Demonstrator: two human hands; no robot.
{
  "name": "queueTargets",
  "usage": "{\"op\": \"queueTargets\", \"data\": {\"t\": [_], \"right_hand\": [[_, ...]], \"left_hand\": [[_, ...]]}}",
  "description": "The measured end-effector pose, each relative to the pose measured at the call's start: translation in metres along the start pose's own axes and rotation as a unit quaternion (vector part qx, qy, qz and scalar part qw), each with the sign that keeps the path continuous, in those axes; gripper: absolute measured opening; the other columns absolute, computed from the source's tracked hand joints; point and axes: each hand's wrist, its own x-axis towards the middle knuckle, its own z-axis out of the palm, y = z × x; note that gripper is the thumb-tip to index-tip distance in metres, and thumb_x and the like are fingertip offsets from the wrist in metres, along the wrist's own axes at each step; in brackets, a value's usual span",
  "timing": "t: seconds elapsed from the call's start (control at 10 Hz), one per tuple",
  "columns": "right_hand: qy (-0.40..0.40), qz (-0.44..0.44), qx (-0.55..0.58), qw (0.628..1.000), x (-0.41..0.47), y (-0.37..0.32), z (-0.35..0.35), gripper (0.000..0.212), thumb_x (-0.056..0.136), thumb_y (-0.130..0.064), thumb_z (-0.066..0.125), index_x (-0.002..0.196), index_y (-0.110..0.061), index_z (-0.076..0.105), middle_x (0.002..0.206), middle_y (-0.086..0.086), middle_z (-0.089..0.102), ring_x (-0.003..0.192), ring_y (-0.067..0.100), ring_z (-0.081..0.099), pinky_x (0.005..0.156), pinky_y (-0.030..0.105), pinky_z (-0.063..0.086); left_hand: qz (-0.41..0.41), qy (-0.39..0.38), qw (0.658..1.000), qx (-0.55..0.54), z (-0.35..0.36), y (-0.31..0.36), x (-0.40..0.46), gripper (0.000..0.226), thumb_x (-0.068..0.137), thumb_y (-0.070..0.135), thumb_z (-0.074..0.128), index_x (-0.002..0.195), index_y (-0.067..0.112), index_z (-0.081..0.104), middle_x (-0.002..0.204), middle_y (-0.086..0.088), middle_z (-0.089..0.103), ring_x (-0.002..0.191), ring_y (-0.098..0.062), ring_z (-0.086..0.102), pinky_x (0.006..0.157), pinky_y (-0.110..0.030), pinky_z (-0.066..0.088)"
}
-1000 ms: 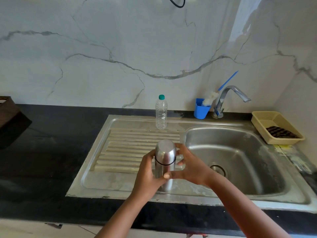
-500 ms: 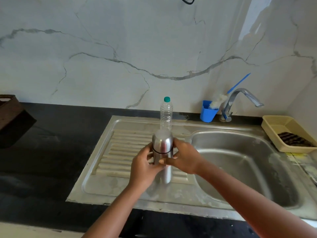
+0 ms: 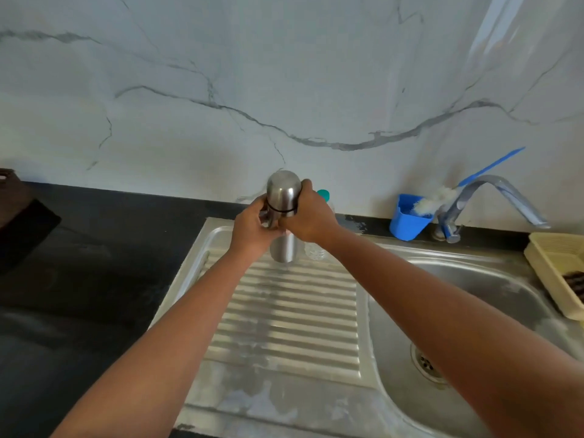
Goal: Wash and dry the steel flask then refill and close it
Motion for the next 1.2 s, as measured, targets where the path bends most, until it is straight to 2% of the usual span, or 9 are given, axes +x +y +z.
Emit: {"op": "queueTargets", "data": {"t": [0.1, 0.2, 0.4, 0.6, 0.8, 0.9, 1.0, 1.1, 1.2], "right_hand": [[-0.001, 0.012, -0.009, 1.0, 0.023, 0.001, 0.003, 0.05, 0.079, -0.007, 0.066, 0.118, -0.007, 0.034, 0.094, 0.01, 0.057, 0.081, 0.025, 0.058, 0.053, 0.026, 0.041], [-0.007, 0.015, -0.018, 1.0, 0.038, 0.004, 0.008, 0.049, 0.08, -0.004, 0.064, 0.118, -0.006, 0.033, 0.092, 0.011, 0.055, 0.078, 0.025, 0.057, 0.05, 0.024, 0.039], [-0.019, 0.027, -0.029, 0.999, 0.054, 0.01, 0.017, 0.05, 0.08, -0.004, 0.063, 0.12, -0.004, 0.033, 0.095, 0.013, 0.055, 0.08, 0.027, 0.056, 0.062, 0.033, 0.043], [-0.023, 0.029, -0.038, 0.999, 0.06, 0.013, 0.018, 0.052, 0.079, -0.002, 0.065, 0.122, -0.004, 0.034, 0.109, 0.014, 0.047, 0.087, 0.024, 0.047, 0.069, 0.03, 0.037], [-0.01, 0.041, -0.048, 0.998, 0.056, 0.01, 0.026, 0.053, 0.082, -0.002, 0.064, 0.125, -0.006, 0.034, 0.114, 0.016, 0.051, 0.098, 0.031, 0.058, 0.073, 0.032, 0.043], [0.016, 0.048, -0.065, 0.997, 0.053, 0.007, 0.032, 0.059, 0.086, -0.005, 0.061, 0.134, -0.009, 0.027, 0.112, 0.015, 0.054, 0.099, 0.034, 0.062, 0.073, 0.035, 0.048], [0.03, 0.056, -0.108, 0.992, 0.048, 0.006, 0.038, 0.085, 0.09, -0.005, 0.058, 0.153, -0.014, 0.002, 0.119, 0.015, 0.05, 0.097, 0.034, 0.064, 0.076, 0.04, 0.055], [0.059, 0.045, -0.146, 0.987, 0.036, 0.001, 0.037, 0.093, 0.091, -0.002, 0.057, 0.156, -0.018, -0.008, 0.136, 0.016, 0.035, 0.087, 0.033, 0.066, 0.066, 0.035, 0.054], [0.077, 0.025, -0.193, 0.978, 0.022, 0.0, 0.039, 0.106, 0.083, 0.0, 0.07, 0.155, -0.02, -0.005, 0.142, 0.015, 0.021, 0.083, 0.03, 0.066, 0.065, 0.032, 0.055]], "left_hand": [[-0.01, -0.002, 1.0, 0.013, 0.005, -0.006, 0.023, 0.061, 0.07, 0.009, 0.086, 0.124, 0.015, 0.061, 0.101, 0.006, 0.066, 0.095, -0.016, 0.064, 0.071, -0.011, 0.044], [-0.014, -0.006, 1.0, 0.014, 0.01, -0.013, 0.037, 0.063, 0.068, 0.006, 0.087, 0.125, 0.015, 0.061, 0.098, 0.007, 0.064, 0.093, -0.016, 0.064, 0.07, -0.011, 0.045], [-0.027, -0.012, 0.999, 0.024, 0.018, -0.028, 0.052, 0.06, 0.067, 0.006, 0.086, 0.122, 0.012, 0.061, 0.099, 0.001, 0.067, 0.092, -0.018, 0.064, 0.07, -0.014, 0.046], [-0.031, -0.006, 0.999, 0.031, 0.023, -0.038, 0.059, 0.059, 0.068, 0.008, 0.087, 0.121, 0.013, 0.061, 0.098, 0.004, 0.067, 0.093, -0.016, 0.064, 0.074, -0.017, 0.048], [-0.034, -0.006, 0.999, 0.033, 0.024, -0.043, 0.058, 0.056, 0.072, 0.009, 0.084, 0.121, 0.011, 0.059, 0.1, 0.001, 0.066, 0.092, -0.017, 0.062, 0.069, -0.013, 0.042], [-0.037, -0.004, 0.999, 0.022, 0.025, -0.044, 0.056, 0.058, 0.076, 0.01, 0.081, 0.127, 0.013, 0.056, 0.104, 0.002, 0.066, 0.101, -0.019, 0.063, 0.083, -0.027, 0.05], [-0.025, -0.006, 1.0, 0.014, 0.028, -0.044, 0.049, 0.069, 0.078, 0.012, 0.08, 0.138, 0.019, 0.047, 0.115, 0.002, 0.065, 0.111, -0.02, 0.061, 0.095, -0.038, 0.051], [0.005, 0.008, 0.999, 0.03, 0.032, -0.036, 0.039, 0.087, 0.081, 0.026, 0.079, 0.152, 0.022, 0.028, 0.142, -0.002, 0.054, 0.127, -0.019, 0.052, 0.101, -0.038, 0.047], [0.042, 0.094, 0.986, 0.13, 0.045, -0.036, 0.017, 0.095, 0.085, 0.042, 0.073, 0.155, 0.018, 0.015, 0.153, -0.009, 0.04, 0.138, -0.027, 0.043, 0.108, -0.047, 0.043]]}}
